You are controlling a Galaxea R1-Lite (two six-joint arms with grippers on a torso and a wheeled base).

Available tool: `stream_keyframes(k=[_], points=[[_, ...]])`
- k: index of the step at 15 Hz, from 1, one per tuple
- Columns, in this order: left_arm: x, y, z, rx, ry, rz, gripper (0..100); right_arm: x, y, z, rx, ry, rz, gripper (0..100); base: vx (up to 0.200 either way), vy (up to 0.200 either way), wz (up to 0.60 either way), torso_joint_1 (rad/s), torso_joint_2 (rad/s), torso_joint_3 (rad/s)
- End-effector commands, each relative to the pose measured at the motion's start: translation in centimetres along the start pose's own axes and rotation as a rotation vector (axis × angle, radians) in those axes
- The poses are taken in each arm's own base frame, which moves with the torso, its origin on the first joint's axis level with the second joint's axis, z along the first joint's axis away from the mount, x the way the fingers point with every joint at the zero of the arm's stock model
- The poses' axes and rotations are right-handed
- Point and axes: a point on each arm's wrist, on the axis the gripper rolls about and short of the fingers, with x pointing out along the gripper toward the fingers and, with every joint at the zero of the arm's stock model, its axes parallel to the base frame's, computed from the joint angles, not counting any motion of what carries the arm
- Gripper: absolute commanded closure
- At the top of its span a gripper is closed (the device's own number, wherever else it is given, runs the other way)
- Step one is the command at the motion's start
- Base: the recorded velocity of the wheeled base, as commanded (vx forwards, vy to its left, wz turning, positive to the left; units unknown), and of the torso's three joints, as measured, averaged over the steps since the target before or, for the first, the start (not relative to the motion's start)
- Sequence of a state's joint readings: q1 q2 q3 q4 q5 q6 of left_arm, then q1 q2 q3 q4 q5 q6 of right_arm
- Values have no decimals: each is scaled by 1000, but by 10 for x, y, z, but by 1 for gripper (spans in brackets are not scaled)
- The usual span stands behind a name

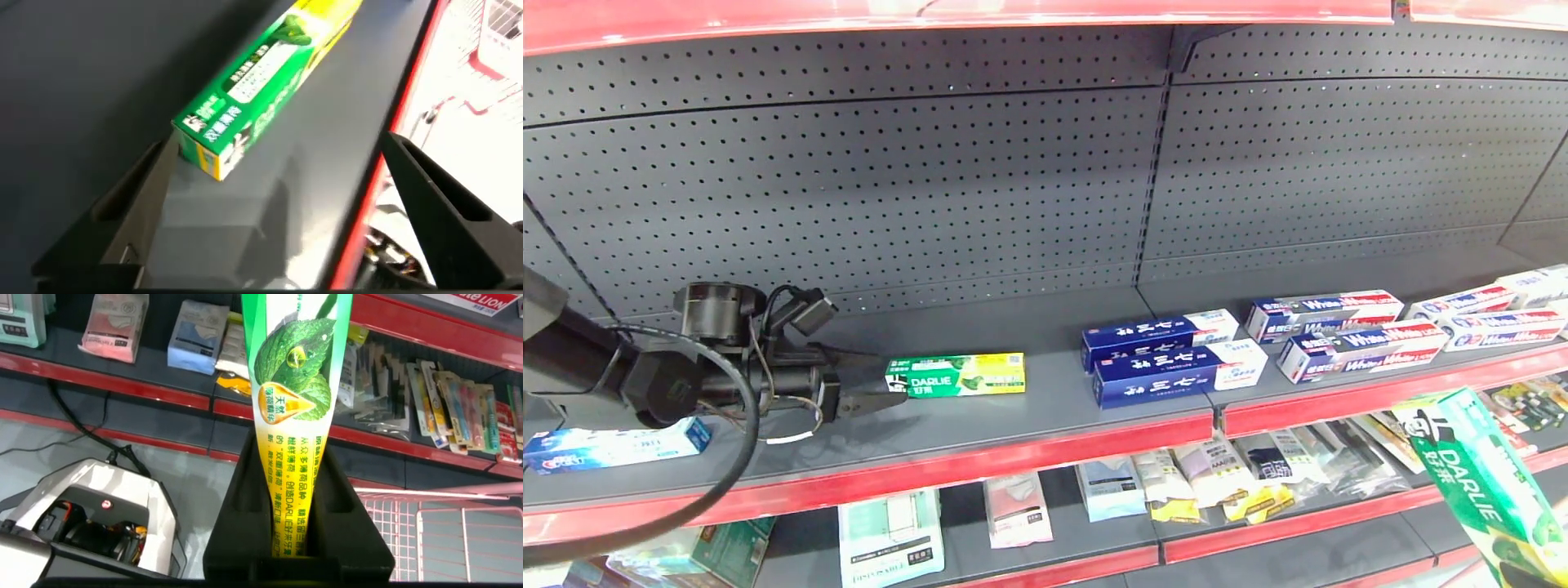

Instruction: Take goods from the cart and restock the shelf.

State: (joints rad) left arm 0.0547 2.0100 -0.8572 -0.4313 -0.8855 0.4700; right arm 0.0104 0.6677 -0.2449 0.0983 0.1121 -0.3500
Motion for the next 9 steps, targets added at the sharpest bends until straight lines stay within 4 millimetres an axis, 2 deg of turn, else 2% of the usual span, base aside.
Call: stream_keyframes(k=[1, 5, 9], points=[[12, 9, -14, 34, 35, -20, 0, 2, 0, 0, -11, 14, 4, 100, 0, 0, 0, 0, 0, 0], [26, 24, 2, 67, 24, -28, 0, 5, 1, -4, -25, 37, 14, 100, 0, 0, 0, 0, 0, 0], [47, 24, 12, 96, 21, -72, 0, 5, 1, -4, -38, 42, 16, 100, 0, 0, 0, 0, 0, 0]])
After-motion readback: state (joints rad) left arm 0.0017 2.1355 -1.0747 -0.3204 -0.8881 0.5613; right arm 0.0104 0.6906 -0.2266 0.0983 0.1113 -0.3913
